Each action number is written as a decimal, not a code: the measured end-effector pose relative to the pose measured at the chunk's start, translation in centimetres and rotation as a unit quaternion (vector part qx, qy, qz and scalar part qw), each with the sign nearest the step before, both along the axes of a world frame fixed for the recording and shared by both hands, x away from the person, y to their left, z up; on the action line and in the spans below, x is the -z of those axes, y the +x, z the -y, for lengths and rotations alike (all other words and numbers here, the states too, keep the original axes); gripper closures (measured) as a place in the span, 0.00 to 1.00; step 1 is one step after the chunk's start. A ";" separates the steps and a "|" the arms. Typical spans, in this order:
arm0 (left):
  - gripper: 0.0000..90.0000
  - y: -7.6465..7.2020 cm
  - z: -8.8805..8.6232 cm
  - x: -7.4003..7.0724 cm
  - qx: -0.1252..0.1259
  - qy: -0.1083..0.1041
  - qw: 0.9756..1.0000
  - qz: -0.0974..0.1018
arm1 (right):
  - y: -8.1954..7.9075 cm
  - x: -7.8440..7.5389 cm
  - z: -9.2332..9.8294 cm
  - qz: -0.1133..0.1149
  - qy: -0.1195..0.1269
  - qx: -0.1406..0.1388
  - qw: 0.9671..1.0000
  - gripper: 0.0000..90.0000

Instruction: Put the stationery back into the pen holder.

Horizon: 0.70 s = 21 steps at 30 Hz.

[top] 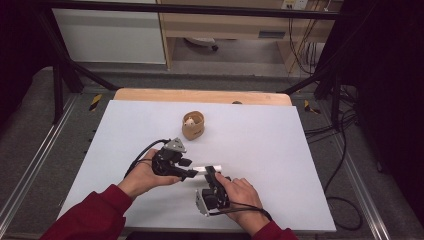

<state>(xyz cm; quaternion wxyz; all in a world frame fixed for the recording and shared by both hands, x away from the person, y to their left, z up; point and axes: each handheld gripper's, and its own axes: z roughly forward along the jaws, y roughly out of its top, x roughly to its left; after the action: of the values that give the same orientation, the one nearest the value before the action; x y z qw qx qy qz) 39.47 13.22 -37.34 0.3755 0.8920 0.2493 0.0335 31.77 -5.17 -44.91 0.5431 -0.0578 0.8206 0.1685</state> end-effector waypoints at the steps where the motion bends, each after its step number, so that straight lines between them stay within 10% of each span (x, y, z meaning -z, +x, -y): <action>1: 0.55 0.1 -0.2 0.0 -0.003 0.000 1.000 0.001 | 0.0 0.0 0.0 0.000 -0.001 0.001 1.000 0.77; 11: 0.32 0.2 -1.8 0.2 -0.044 -0.007 0.998 0.033 | 0.4 0.1 0.5 -0.004 0.002 0.013 1.000 0.77; 21: 0.20 -0.7 -3.5 1.5 -0.102 -0.040 0.991 0.080 | 0.9 -0.5 1.3 -0.007 0.020 0.027 0.999 0.77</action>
<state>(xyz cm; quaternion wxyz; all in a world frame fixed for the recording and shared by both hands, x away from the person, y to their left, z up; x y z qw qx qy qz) 38.73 16.68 -38.79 0.4244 0.8407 0.3091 0.1325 32.68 -6.43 -44.45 0.5425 -0.0240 0.8222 0.1707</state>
